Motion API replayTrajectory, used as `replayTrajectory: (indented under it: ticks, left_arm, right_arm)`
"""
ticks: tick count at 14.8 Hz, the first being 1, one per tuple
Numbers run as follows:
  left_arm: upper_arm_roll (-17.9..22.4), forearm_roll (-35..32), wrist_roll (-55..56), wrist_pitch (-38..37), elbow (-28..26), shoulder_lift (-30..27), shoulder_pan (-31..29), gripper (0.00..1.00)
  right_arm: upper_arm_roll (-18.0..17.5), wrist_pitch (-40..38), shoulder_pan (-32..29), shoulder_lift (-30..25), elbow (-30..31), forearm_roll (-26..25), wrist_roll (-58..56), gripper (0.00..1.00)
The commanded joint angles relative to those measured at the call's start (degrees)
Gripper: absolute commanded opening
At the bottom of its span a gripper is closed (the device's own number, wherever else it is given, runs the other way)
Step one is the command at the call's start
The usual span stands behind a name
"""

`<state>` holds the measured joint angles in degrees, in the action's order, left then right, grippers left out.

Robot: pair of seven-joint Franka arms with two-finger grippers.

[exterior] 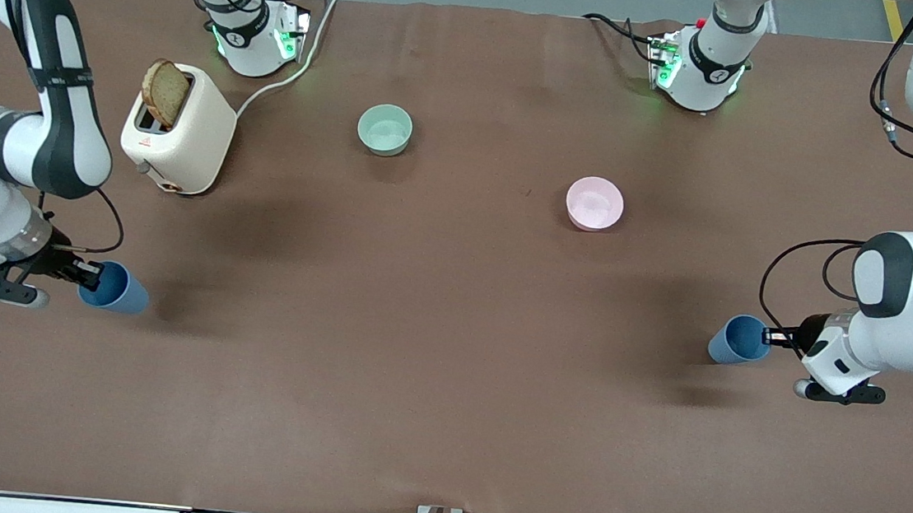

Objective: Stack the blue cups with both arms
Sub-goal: 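Close the right gripper on its cup while the left gripper grips the other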

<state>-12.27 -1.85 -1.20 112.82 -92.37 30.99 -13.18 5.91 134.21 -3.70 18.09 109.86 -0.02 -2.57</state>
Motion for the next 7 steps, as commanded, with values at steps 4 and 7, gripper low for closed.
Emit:
replayTrajectory:
  ticks: [4,7]
  left_arm:
    - [-8.45,-0.18,6.02,-5.5,1.14,-3.83,0.17,0.0]
    - [-13.82,-0.7,17.6,-5.42,1.32,-3.22,2.44,0.0]
  right_arm:
    - [-0.11,-11.5,2.99,-4.91,-3.67,0.73,2.38,0.05]
    - [-0.11,-16.08,4.84,-5.0,-6.41,0.64,5.82,0.05]
